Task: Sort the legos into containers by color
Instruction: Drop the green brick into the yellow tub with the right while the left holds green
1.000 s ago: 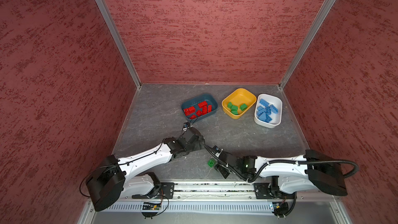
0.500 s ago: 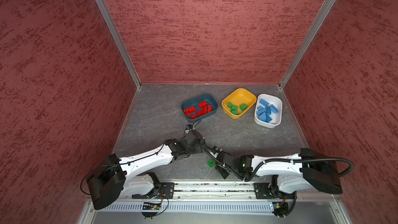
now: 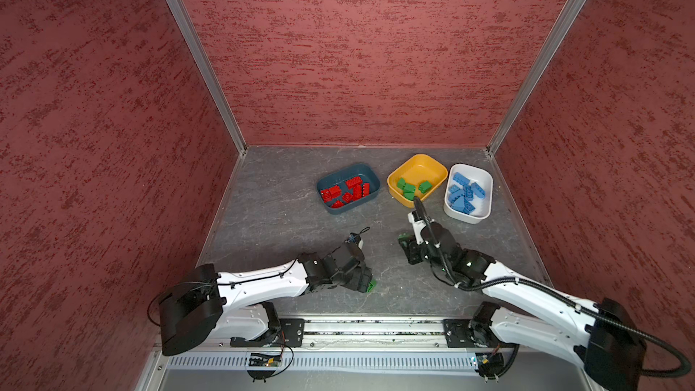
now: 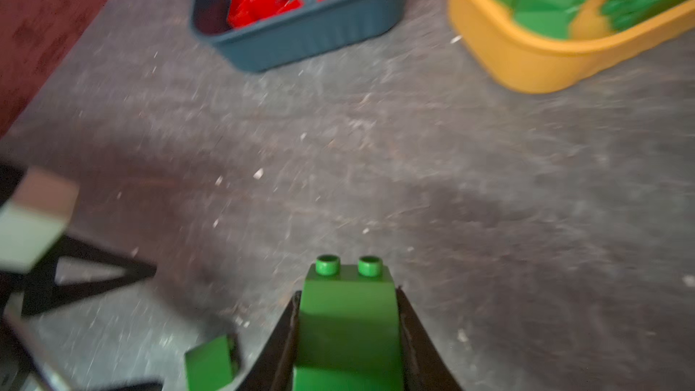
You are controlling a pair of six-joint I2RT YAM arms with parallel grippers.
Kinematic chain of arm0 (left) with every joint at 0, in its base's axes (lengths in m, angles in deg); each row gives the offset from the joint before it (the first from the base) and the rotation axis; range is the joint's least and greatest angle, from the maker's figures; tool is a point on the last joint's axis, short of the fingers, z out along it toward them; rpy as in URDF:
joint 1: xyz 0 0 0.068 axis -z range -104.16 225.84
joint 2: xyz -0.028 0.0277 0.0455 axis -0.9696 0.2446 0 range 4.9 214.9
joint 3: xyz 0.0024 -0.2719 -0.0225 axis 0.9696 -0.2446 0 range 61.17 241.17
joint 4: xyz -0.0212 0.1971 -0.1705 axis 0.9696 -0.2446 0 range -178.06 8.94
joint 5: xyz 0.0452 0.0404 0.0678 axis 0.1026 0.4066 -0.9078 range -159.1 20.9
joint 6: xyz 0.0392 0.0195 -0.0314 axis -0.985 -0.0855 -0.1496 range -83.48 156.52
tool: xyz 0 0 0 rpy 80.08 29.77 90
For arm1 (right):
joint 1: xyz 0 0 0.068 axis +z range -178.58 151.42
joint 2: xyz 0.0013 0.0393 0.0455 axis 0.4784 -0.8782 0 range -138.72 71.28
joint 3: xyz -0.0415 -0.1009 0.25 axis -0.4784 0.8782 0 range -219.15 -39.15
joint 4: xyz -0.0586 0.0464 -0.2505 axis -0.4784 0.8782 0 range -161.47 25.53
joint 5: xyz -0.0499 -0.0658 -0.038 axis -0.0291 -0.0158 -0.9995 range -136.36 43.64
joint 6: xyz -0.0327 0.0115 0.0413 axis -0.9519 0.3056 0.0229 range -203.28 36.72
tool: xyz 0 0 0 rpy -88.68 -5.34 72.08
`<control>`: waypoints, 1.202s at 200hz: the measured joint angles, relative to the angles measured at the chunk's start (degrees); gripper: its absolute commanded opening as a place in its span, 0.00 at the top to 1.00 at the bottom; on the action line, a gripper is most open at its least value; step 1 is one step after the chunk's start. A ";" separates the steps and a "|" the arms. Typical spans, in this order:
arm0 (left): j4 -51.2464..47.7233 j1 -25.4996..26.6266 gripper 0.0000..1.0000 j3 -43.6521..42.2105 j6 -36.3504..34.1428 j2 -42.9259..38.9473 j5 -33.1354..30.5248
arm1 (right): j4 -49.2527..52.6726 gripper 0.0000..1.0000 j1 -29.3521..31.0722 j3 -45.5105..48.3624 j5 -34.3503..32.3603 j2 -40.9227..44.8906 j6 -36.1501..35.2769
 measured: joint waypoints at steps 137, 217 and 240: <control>0.17 1.70 0.36 7.50 -10.21 14.10 6.16 | -12.63 0.29 -25.57 -35.76 5.49 -45.11 -6.21; -0.11 1.70 0.58 8.79 -11.32 15.96 7.43 | -11.82 0.01 -25.57 -28.65 1.75 -35.12 -7.06; -0.35 1.70 0.69 9.07 -11.85 16.28 7.45 | -12.15 0.01 -25.57 -24.61 0.15 -28.89 -6.71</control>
